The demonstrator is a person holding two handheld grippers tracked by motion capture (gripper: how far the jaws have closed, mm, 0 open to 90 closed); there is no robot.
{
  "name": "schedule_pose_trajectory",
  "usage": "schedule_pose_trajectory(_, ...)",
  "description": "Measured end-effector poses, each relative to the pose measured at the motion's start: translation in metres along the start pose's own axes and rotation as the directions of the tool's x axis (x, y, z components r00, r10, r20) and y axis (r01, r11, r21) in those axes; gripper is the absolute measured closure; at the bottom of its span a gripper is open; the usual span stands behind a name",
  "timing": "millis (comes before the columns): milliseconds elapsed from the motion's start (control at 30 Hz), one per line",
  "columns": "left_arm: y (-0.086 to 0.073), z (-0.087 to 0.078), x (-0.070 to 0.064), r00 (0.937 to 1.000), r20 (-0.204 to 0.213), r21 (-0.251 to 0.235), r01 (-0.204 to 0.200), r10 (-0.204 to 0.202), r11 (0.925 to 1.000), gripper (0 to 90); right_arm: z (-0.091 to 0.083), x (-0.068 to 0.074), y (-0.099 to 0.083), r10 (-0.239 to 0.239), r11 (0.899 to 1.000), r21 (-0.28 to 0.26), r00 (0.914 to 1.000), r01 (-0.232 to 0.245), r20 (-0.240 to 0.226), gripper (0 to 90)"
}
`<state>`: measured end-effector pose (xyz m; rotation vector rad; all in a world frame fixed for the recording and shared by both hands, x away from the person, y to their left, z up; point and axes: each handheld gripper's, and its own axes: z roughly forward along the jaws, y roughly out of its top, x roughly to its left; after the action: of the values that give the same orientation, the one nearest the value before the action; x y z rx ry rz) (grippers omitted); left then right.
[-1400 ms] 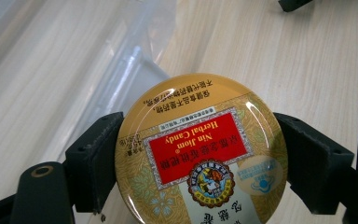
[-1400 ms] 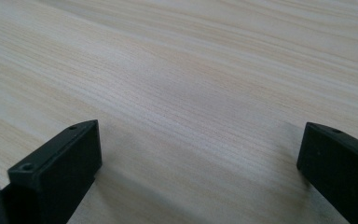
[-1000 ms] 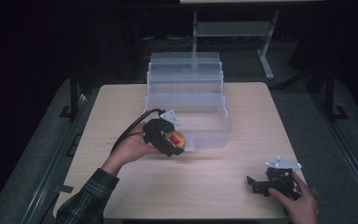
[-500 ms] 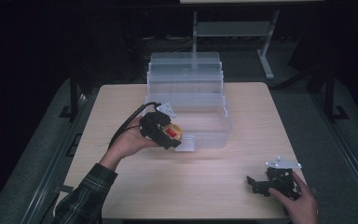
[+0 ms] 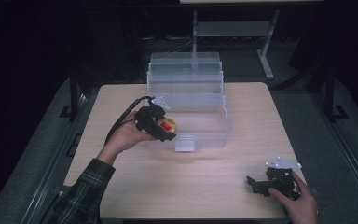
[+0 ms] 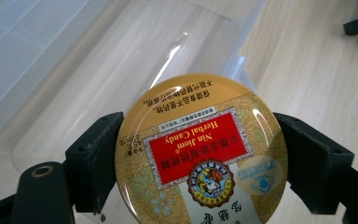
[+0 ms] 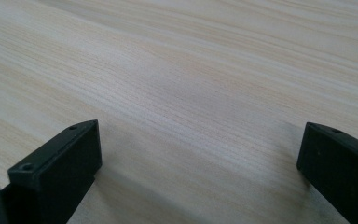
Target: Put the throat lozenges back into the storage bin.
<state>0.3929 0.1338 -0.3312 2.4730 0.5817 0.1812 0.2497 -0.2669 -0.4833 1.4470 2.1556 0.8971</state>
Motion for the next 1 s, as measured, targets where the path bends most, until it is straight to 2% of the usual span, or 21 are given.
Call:
schedule_pose_trajectory(467, -0.007, 0.000, 0.019, 0.9982, -0.035, -0.005, 0.049, -0.049, 0.9988, 19.7, 0.000, 0.000, 0.000, 0.000, 1.000, 0.000, 1.0000, 0.000, 0.000, 0.0)
schedule_pose_trajectory(1000, -0.016, 0.000, 0.041, 0.9905, -0.086, -0.020, 0.106, -0.107, 0.9942, 19.6, 0.000, 0.000, 0.000, 0.000, 1.000, 0.000, 1.0000, 0.000, 0.000, 0.0)
